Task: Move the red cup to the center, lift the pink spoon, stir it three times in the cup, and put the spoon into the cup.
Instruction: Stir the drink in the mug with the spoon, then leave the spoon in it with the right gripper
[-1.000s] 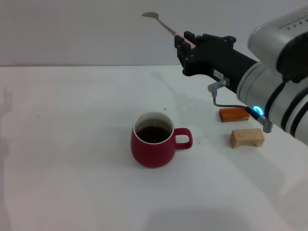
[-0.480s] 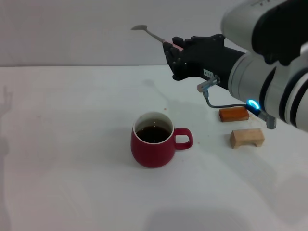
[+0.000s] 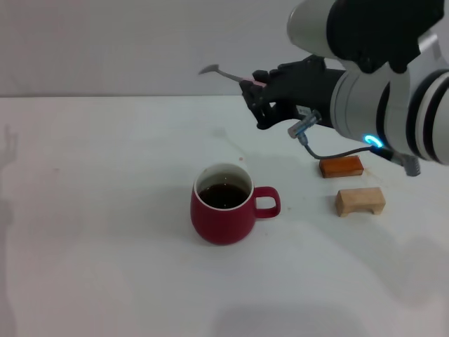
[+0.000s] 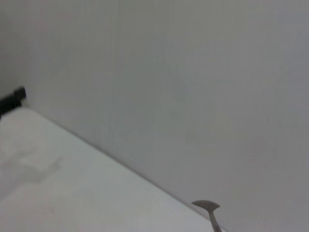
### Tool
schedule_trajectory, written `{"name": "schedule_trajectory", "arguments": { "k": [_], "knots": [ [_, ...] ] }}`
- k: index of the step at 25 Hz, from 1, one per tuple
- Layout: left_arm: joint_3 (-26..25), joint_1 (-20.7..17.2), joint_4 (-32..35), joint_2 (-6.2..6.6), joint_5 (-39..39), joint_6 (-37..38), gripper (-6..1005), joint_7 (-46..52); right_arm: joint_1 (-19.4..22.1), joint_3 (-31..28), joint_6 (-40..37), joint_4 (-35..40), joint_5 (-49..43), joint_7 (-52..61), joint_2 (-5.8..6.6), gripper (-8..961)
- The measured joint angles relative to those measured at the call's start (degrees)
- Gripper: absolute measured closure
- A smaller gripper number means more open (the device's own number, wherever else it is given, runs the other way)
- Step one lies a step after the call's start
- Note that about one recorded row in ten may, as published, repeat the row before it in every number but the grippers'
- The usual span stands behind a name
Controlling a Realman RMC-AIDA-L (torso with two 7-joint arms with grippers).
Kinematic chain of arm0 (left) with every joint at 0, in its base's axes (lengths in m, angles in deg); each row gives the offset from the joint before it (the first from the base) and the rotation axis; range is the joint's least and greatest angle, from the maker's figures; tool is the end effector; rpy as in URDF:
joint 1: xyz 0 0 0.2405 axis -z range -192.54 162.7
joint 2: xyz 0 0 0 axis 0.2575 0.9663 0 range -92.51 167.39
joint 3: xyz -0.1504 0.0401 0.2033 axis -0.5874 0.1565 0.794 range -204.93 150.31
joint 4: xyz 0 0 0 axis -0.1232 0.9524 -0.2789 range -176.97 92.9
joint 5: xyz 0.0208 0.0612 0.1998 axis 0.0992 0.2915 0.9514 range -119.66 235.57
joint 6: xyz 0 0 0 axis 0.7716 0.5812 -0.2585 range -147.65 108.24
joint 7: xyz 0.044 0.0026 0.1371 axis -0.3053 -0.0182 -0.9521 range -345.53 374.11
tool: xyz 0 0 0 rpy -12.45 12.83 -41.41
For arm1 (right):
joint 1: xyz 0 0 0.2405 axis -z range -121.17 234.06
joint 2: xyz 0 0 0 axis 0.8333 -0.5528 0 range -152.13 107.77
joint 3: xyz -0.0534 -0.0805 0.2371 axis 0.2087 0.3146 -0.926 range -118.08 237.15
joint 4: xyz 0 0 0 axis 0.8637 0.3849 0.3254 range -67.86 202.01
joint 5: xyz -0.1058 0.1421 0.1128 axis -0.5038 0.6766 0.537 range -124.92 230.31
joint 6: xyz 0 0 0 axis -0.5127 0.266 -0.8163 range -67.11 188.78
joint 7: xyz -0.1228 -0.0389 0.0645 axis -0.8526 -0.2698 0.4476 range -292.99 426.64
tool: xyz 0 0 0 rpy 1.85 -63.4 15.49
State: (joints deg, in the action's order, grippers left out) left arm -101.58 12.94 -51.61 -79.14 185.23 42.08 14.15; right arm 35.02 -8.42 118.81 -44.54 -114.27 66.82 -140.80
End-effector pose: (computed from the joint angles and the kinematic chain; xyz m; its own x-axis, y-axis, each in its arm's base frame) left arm -0.3667 0.3578 0.0663 0.7064 -0.1087 0.6994 0.6939 0.3012 -0.6541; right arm 0.0489 0.3169 -0.0092 0.9172 -0.2836 -0.2799 -0.3983 -0.6319 -0.6649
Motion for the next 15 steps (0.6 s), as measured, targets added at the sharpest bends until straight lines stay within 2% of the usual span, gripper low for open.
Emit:
{"name": "schedule_trajectory", "arguments": {
  "k": [6, 7, 15],
  "knots": [
    [0.0, 0.0, 0.0, 0.04, 0.0, 0.0, 259, 0.0, -3.8, -2.0, 7.0, 0.4, 1.4, -2.2, -0.11, 801],
    [0.1, 0.0, 0.0, 0.05, 0.0, 0.0, 259, 0.0, -5.6, -3.0, 9.6, 0.7, 3.3, -3.1, -0.12, 801],
    [0.0, 0.1, -0.1, 0.05, 0.0, 0.0, 259, 0.0, -12.1, -5.0, 17.3, 1.9, 7.6, -4.6, -0.1, 801]
  ]
}}
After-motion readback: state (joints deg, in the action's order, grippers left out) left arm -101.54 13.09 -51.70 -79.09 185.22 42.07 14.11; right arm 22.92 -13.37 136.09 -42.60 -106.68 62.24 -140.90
